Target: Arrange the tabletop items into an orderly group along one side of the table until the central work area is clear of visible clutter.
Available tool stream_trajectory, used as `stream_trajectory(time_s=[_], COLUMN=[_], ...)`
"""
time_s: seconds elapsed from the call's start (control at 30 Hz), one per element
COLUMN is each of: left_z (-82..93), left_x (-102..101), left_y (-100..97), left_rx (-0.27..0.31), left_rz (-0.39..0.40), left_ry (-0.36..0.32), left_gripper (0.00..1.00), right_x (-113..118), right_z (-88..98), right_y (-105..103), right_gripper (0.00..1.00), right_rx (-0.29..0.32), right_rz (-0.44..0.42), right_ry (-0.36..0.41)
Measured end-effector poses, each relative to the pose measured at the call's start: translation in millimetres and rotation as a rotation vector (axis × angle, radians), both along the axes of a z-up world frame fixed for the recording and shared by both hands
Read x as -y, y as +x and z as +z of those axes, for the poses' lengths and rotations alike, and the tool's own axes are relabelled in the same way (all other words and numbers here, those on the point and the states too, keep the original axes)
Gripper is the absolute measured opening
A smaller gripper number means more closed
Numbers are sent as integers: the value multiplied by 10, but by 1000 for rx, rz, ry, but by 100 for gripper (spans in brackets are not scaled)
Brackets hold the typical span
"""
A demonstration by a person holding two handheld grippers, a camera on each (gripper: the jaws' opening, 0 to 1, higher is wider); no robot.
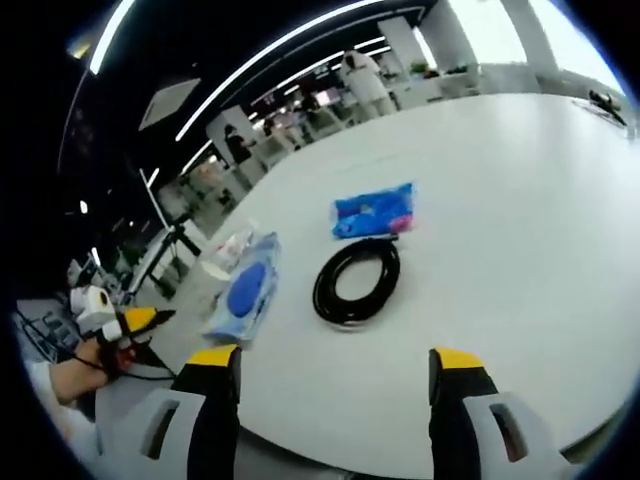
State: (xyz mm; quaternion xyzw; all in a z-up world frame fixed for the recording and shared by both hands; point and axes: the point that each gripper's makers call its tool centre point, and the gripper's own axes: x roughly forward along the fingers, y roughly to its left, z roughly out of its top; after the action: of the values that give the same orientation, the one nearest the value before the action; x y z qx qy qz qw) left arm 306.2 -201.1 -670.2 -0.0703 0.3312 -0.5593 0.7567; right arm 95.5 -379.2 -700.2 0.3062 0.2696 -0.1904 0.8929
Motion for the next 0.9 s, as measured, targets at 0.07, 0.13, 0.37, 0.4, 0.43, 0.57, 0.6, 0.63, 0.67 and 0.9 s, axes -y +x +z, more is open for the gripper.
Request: stream_trajectory(time_s=[0.07, 0.13, 0.37, 0.4, 0.43, 0.57, 0.6, 0.63, 0.67, 0.9], left_z=[-24, -43, -35, -37, -36, -35, -35, -32, -25, -7], left_x=[3, 8, 14, 10, 9, 9, 9, 9, 10, 13], left_y=[10, 17, 51, 63, 69, 74, 73, 68, 64, 36], left_rx=[0, -1, -12, -15, -16, -14, -14, -13, -12, 5], left_rz=[0, 1, 20, 25, 27, 29, 28, 28, 29, 26], left_ry=[4, 6, -8, -11, -12, -13, -12, -12, -14, -5], left_gripper=[71, 71, 70, 70, 70, 70, 70, 70, 70, 70], right_x=[-9, -36, -33, -36, -39, -67, -83, -88, -96, -108], right_z=[-3, -7, -54, -56, -56, -67, -74, -75, -78, -65], right_y=[-1, -8, -33, -28, -17, 35, 46, 49, 55, 45], right_gripper=[78, 78, 78, 77, 77, 77, 77, 77, 76, 76], right_rx=[0, -2, -20, -21, -21, -22, -27, -28, -31, -32], right_rz=[3, 12, 20, 22, 25, 40, 51, 55, 63, 81], right_ry=[3, 7, 8, 8, 10, 19, 19, 18, 17, 21])
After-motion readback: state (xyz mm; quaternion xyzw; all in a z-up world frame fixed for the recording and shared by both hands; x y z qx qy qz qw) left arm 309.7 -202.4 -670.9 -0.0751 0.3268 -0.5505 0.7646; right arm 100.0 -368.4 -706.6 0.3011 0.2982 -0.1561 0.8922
